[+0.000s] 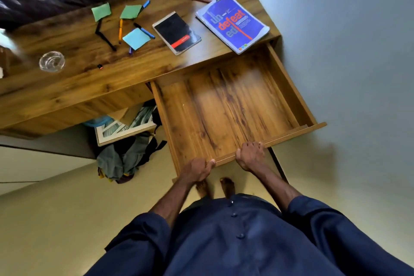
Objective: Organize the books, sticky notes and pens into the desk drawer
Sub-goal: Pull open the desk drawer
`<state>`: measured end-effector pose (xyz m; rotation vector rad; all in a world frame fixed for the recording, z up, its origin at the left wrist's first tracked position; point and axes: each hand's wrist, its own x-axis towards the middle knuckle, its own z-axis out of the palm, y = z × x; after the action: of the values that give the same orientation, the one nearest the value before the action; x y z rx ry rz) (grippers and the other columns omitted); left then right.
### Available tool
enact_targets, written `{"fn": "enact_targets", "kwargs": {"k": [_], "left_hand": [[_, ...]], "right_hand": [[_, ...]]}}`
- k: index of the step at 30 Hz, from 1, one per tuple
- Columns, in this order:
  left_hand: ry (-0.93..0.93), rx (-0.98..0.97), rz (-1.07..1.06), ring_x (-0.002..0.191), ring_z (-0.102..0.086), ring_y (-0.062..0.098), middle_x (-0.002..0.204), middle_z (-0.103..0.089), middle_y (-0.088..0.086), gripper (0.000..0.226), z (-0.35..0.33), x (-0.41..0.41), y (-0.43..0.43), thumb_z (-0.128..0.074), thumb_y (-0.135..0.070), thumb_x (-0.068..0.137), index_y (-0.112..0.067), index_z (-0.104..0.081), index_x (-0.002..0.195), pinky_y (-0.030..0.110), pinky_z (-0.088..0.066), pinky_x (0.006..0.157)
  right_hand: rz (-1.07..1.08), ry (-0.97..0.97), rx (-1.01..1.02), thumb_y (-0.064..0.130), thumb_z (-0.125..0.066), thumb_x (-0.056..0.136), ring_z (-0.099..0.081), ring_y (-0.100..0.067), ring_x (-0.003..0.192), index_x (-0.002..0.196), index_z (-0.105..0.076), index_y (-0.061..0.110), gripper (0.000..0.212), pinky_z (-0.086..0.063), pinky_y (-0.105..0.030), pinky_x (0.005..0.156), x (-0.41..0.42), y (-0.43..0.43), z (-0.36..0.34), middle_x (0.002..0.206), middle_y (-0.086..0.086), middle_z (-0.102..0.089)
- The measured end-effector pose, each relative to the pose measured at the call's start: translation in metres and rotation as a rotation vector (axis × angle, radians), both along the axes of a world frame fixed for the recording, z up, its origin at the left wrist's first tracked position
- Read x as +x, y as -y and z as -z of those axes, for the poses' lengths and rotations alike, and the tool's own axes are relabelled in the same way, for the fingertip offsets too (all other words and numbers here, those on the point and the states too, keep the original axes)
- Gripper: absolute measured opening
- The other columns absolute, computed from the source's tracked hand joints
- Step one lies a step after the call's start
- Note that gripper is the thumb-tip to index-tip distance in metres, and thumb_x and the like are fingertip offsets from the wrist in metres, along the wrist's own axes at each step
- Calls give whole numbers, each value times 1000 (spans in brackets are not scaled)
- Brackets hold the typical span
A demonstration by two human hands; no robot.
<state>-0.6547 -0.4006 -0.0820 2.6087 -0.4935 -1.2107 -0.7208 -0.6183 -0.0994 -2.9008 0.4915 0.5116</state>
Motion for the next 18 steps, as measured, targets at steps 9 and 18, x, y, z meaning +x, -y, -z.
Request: {"fn": "enact_targets", "kwargs": {"k": [9,18], "left_hand": [[-14,-135,-55,69,-54,15,80,-60,1,35,-2,0,-22,-39,-37,105,-19,-62,86,29,-39,61],[34,-388,-130,94,-66,13,105,-72,-2,28,-10,90,-79,-49,-29,98,-18,-71,112,32,-55,84]], "right_hand": [[86,-87,188,32,-49,88,-56,-24,85,82,-64,18,22,-40,-45,98,26,-37,-14,83,-4,-62],[216,-48,465,22,-58,90,-66,-13,65,85,-73,15,17,-58,-30,59,85,-129,-29,77,-1,-71]]}}
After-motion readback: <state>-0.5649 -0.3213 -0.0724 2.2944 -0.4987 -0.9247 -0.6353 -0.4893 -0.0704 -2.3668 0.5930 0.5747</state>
